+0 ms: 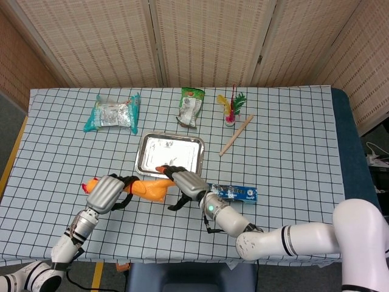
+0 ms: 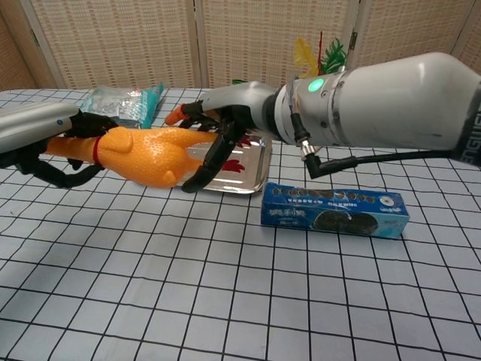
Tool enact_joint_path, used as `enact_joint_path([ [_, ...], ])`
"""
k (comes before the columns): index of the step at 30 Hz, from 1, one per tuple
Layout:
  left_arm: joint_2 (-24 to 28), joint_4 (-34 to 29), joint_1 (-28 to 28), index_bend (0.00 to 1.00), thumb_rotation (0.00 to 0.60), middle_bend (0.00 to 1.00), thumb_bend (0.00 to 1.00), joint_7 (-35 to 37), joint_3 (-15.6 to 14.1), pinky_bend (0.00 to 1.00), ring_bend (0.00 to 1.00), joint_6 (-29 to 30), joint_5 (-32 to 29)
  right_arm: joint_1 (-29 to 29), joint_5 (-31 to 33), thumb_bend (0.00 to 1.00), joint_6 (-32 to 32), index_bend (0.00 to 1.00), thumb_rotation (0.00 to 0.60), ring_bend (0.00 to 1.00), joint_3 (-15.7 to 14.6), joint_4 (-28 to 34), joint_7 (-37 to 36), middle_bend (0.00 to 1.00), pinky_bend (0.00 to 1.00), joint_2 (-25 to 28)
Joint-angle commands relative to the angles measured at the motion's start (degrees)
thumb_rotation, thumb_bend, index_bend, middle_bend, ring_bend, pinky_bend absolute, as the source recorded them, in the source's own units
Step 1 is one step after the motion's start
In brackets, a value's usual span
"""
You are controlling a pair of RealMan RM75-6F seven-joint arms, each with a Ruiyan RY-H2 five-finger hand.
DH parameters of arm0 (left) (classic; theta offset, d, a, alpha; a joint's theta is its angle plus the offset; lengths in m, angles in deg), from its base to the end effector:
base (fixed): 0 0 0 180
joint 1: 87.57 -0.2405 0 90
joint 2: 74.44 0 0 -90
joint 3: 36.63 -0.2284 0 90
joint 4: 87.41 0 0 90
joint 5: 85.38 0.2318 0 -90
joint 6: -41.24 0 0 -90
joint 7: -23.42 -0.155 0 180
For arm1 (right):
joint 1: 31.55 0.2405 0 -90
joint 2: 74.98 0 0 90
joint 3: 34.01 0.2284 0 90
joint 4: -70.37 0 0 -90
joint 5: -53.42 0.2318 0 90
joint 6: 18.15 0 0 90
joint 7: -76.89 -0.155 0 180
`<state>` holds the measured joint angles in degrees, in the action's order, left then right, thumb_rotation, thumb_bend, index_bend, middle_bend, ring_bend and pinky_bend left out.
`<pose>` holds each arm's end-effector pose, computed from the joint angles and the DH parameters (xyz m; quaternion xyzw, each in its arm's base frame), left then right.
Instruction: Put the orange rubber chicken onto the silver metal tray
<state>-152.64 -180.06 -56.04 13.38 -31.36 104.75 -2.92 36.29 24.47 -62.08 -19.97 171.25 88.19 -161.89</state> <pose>-0.1582 0.2902 0.0066 -0.7422 -0.3453 -0.4137 0.3985 0.0234 -0.3048 -0.0770 0.7211 -0.5701 0.3498 0.1807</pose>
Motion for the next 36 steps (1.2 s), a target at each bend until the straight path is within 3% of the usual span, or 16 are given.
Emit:
enact_joint_path([
  [1,-0.11,0.00,0.05,0.80,0.600,0.76,0.81,-0.06,-0.09,0.49,0.57,-0.01,0.01,0.47,0.14,0.13,0.64,0.20,0.600,0.24,0.11,-0.42,-0.26,0.23,0.41,-0.49],
  [4,-0.19,-0.24,0.14,0.80,0.600,0.76,0.81,-0.30,-0.18,0.49,0.57,0.05,0.07,0.49,-1.12,0.15,-0.56,0.41,0.600,0.41,0.02,-0.75,-0.04,0.37,0.63,-1.46],
  [8,-0.09,-0.72,0.14,0.80,0.600,0.76,0.81,-0.80,-0.32,0.49,0.57,0.17,0.01,0.51,-2.26,0.25,-3.87,0.74,0.600,0.65,-0.85,-1.00,1.95,0.59,0.91,-2.67],
  [12,0.06,-1.29,0.10,0.80,0.600,0.76,0.81,-1.30,-0.54,0.49,0.57,0.20,-0.07,-0.08,-3.17,0.35,-9.50,0.96,0.600,0.82,-0.57,-1.08,3.63,0.74,1.00,-4.71],
  [17,0.30,-1.84,-0.01,0.80,0.600,0.76,0.81,-1.90,-0.59,0.49,0.57,0.47,-0.31,-0.67,-3.73,0.42,-12.32,1.00,0.600,0.89,-0.58,-0.45,5.89,0.81,1.00,-5.52],
  [26,0.28,-2.11,-0.31,0.80,0.600,0.76,0.81,-2.13,-0.96,0.49,0.57,0.78,-0.40,-1.50,-3.84,0.43,-12.98,1.00,0.600,0.89,-0.27,0.46,7.43,0.81,1.00,-5.65],
  [27,0.28,-2.11,-0.36,0.80,0.600,0.76,0.81,-2.17,-1.00,0.49,0.57,0.82,-0.44,-1.57,-3.78,0.43,-12.87,0.99,0.600,0.87,-0.21,0.61,7.59,0.81,1.00,-5.55],
  [28,0.34,-2.13,-0.38,0.80,0.600,0.76,0.81,-2.12,-0.96,0.49,0.57,0.84,-0.57,-1.73,-3.54,0.42,-12.69,0.90,0.600,0.78,-0.04,0.93,7.59,0.76,0.94,-5.35],
  [30,0.69,-2.02,-0.30,0.80,0.600,0.76,0.81,-1.90,-0.60,0.49,0.57,0.65,-1.16,-1.90,-2.49,0.35,-7.84,0.52,0.600,0.45,-0.80,2.78,7.09,0.49,0.62,-2.34],
  [31,0.87,-2.05,-0.23,0.80,0.600,0.76,0.81,-1.81,-0.55,0.49,0.57,0.47,-1.34,-1.75,-1.85,0.30,-5.24,0.26,0.600,0.24,-0.74,3.05,6.65,0.29,0.39,-0.65],
  [32,1.00,-2.08,-0.18,0.80,0.600,0.76,0.81,-1.78,-0.52,0.49,0.57,0.33,-1.45,-1.69,-1.60,0.27,-3.66,0.09,0.600,0.09,-0.63,3.09,6.19,0.13,0.21,0.31],
  [34,1.23,-2.10,-0.11,0.80,0.600,0.76,0.80,-1.78,-0.57,0.49,0.57,0.06,-1.63,-1.96,-1.82,0.22,-0.96,0.00,0.600,0.00,0.05,3.20,4.32,0.01,0.03,1.87],
  [36,1.37,-2.07,-0.07,0.80,0.600,0.76,0.81,-1.74,-0.52,0.49,0.57,-0.09,-1.86,-2.35,-2.48,0.17,0.78,0.00,0.600,0.00,0.59,3.33,2.66,0.00,0.00,2.94],
])
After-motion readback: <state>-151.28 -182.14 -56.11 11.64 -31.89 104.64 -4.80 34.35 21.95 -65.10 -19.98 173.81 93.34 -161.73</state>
